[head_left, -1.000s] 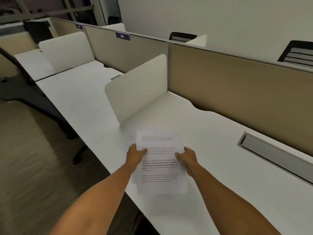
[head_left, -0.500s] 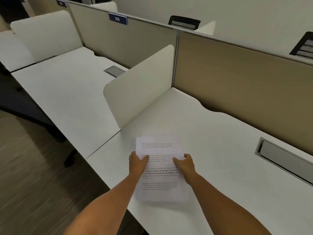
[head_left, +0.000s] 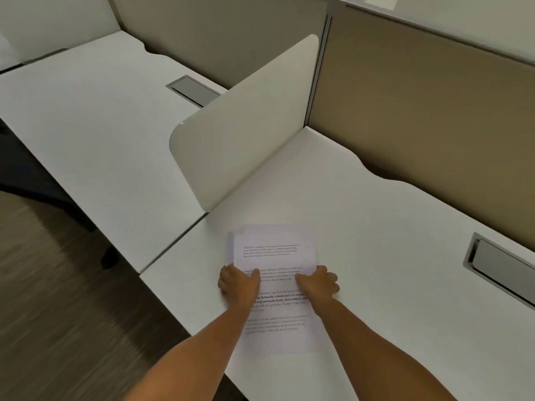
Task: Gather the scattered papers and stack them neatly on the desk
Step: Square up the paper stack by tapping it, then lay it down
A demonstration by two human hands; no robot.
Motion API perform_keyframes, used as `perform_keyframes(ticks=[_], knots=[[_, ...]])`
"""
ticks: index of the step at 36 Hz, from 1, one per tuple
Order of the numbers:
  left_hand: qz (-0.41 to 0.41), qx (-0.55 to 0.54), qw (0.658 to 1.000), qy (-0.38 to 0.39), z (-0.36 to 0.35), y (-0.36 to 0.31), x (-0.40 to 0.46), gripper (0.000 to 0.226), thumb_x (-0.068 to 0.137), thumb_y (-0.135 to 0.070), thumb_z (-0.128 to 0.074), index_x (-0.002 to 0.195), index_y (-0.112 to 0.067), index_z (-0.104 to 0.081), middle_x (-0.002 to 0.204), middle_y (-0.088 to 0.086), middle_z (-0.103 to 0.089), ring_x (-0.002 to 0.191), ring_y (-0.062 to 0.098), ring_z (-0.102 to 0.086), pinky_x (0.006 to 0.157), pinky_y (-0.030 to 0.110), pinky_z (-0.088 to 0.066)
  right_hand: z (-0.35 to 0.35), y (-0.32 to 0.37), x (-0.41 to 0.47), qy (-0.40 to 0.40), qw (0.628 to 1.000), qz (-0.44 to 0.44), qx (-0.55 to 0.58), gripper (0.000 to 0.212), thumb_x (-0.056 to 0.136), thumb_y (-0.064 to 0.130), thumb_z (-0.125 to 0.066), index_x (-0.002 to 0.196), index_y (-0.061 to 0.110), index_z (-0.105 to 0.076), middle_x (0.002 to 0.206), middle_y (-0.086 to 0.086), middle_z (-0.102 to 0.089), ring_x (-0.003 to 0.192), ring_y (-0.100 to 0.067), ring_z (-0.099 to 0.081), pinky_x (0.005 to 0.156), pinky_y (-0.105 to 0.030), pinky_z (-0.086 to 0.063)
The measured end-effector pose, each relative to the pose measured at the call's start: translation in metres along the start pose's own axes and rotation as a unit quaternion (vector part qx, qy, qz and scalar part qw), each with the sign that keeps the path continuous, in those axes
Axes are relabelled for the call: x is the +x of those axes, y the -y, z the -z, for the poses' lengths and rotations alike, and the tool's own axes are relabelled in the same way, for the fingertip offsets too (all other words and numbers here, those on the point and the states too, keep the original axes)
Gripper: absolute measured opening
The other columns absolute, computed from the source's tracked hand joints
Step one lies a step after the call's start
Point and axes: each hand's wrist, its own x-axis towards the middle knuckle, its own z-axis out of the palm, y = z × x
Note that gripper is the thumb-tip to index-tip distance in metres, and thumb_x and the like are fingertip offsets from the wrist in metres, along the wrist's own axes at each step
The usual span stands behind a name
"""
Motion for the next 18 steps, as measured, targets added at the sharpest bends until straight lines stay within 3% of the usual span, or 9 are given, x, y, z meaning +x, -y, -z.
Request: perform_keyframes(ticks=[9,18], knots=[[0.009,0.06,0.998,0.005,0.0,-0.002,0.018,0.062,0.082,-0.044,-0.067,0.128,-0.005,-0.051,0.143,0.014,-0.034,0.128,0.038,-0.033,0.105,0.049,-0.042,-0.003,0.017,0.005,0.008,0.996,-0.045,-0.074,0.074,0.075,0.04,-0.067,0.136,0.011,-0.038,0.139,-0.017,-0.031,0.131,-0.04,-0.033,0.113,-0.048,-0.034],[0.028,-0.005,0.999,0.017,0.002,-0.011,0.025,0.054,0.085,-0.028,-0.067,0.129,-0.003,-0.047,0.14,0.015,-0.034,0.123,0.038,-0.038,0.102,0.047,-0.045,0.001,0.021,-0.001,0.037,0.999,-0.031,0.023,0.068,0.081,0.026,-0.072,0.135,0.007,-0.034,0.132,-0.019,-0.04,0.115,-0.037,-0.054,0.1,-0.047,-0.052]])
